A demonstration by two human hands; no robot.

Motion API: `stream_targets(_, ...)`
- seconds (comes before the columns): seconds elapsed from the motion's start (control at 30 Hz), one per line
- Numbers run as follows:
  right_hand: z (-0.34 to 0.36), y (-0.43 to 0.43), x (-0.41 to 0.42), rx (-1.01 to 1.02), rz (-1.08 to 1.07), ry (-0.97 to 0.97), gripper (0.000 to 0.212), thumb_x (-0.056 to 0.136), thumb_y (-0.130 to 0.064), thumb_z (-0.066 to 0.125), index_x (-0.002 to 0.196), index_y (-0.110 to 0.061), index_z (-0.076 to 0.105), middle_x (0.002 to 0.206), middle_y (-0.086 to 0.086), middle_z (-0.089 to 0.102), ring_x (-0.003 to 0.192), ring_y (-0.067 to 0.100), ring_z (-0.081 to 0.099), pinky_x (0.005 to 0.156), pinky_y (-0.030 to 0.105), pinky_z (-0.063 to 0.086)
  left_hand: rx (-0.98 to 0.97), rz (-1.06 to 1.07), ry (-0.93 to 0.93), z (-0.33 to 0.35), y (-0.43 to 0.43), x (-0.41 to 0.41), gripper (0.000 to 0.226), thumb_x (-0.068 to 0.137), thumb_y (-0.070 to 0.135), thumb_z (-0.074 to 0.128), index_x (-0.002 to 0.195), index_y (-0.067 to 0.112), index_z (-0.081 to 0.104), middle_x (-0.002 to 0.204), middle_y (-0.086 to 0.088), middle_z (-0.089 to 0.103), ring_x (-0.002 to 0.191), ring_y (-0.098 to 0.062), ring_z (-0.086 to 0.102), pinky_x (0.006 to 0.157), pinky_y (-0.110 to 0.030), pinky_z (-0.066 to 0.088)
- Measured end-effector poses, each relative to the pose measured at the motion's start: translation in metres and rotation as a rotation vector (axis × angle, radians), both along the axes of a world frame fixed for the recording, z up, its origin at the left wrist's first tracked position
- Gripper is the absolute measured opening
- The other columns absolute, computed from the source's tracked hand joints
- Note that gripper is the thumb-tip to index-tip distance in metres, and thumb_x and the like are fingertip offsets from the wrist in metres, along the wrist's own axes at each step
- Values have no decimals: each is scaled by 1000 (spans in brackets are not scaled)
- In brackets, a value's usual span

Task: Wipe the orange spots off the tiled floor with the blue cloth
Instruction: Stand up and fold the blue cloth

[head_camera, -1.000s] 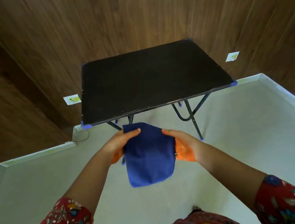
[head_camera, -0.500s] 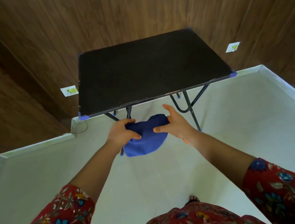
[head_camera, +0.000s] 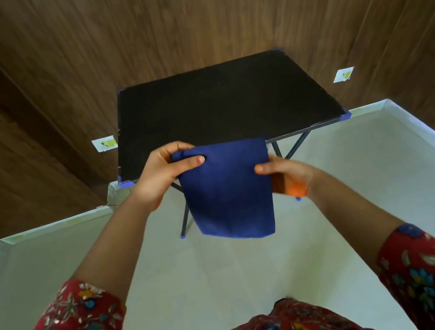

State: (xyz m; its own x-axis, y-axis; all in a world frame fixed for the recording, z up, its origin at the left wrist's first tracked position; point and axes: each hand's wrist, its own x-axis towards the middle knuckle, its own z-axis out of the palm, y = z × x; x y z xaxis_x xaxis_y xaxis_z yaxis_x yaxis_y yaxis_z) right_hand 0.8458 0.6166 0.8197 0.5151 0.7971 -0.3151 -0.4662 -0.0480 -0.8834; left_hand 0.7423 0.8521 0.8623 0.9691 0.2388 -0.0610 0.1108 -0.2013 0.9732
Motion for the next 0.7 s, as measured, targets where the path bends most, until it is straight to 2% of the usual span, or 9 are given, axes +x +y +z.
stream_targets(0.07, -28, 4, -9, -43, 67, 80, 70, 56, -25, 88, 119, -26, 59, 112, -4, 71, 101, 17, 68, 82, 38, 56, -163, 119, 42, -11, -3, 4, 10, 83, 10, 71, 92, 14, 68, 90, -6, 72, 87, -20, 67, 78, -33, 52)
stream_targets(0.13, -46, 11, -14, -81, 69, 101, 50, 82, -16, 70, 128, -27, 54, 122, -1, 66, 109, 23, 65, 83, 44, 55, -309, 239, 113, -26, -6, 9, 9, 82, 9, 71, 88, 15, 67, 81, 0, 73, 81, -16, 67, 75, -29, 52)
stream_targets(0.2, -51, 17, -12, -122, 8, 106, 40, 94, -7, 56, 130, -25, 54, 122, 0, 65, 107, 23, 64, 78, 40, 56, -424, 343, 214, -40, -5, 14, 7, 84, 14, 72, 89, 17, 68, 78, 4, 75, 84, -16, 68, 72, -27, 51)
stream_targets(0.3, -46, 25, 1, -130, -67, 57, 38, 95, -5, 52, 128, -24, 58, 121, 2, 67, 110, 24, 63, 83, 40, 56, -488, 477, 340, -61, -2, 23, 14, 92, 29, 63, 100, 17, 64, 105, 1, 68, 103, -18, 62, 88, -32, 48)
stream_targets(0.37, -37, 36, 17, -203, -86, -41, 37, 96, -5, 49, 125, -25, 58, 116, 2, 67, 105, 23, 63, 78, 37, 56, -416, 525, 426, -74, -5, 32, 35, 96, 44, 54, 121, 20, 55, 130, -1, 54, 125, -23, 49, 105, -41, 38)
stream_targets(0.43, -28, 50, 34, -288, -86, -218, 32, 97, -6, 45, 118, -28, 57, 108, -1, 67, 97, 20, 63, 71, 31, 53, -539, 470, 490, -79, -12, 44, 60, 94, 58, 44, 140, 19, 44, 146, -6, 45, 135, -28, 42, 110, -48, 33)
stream_targets(0.5, -22, 66, 43, -312, -38, -343, 21, 101, -17, 47, 117, -27, 56, 110, 1, 66, 98, 21, 64, 75, 31, 54, -844, 300, 490, -79, -17, 60, 75, 87, 72, 40, 139, 17, 46, 141, -13, 52, 126, -35, 51, 105, -53, 39)
stream_targets(0.57, -21, 81, 52, -264, 5, -238, 25, 102, -33, 45, 122, -23, 55, 113, 5, 66, 95, 24, 69, 71, 32, 58, -1037, 193, 423, -71, -19, 78, 81, 82, 76, 43, 130, 11, 57, 130, -18, 61, 114, -37, 61, 96, -52, 45)
stream_targets(0.7, -15, 84, 110, -131, -140, -94, 31, 104, -34, 37, 123, -22, 58, 101, 8, 73, 80, 25, 73, 64, 28, 58, -994, 302, 346, -66, -8, 129, 47, 93, 40, 51, 122, 6, 63, 113, -20, 69, 95, -34, 69, 84, -43, 50)
